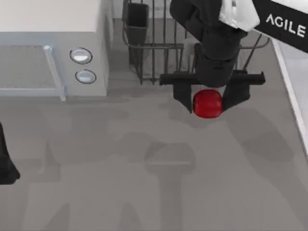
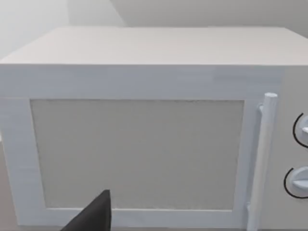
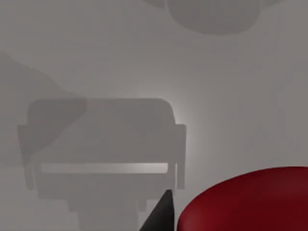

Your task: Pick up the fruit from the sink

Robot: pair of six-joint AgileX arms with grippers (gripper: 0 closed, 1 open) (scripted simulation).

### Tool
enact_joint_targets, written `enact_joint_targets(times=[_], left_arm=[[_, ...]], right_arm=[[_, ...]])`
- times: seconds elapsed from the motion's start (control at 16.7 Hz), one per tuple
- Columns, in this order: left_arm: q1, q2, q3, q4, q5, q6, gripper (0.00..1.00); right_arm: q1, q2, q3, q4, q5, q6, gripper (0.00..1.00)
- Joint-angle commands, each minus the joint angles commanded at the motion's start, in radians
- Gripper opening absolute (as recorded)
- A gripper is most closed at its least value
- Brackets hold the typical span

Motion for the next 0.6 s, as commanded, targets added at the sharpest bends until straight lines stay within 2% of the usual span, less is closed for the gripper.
enact_joint_targets(times=[0.3, 0.6], left_arm=[[0.000, 0.000, 0.000, 0.000, 0.000, 0.000, 1.00], [0.000, 0.000, 0.000, 0.000, 0.000, 0.000, 1.00]], right_arm=[[0.004, 0.002, -0.207, 0.208, 0.001, 0.002, 0.00], [0.004, 0.001, -0.221, 0.222, 0.001, 0.002, 0.00]])
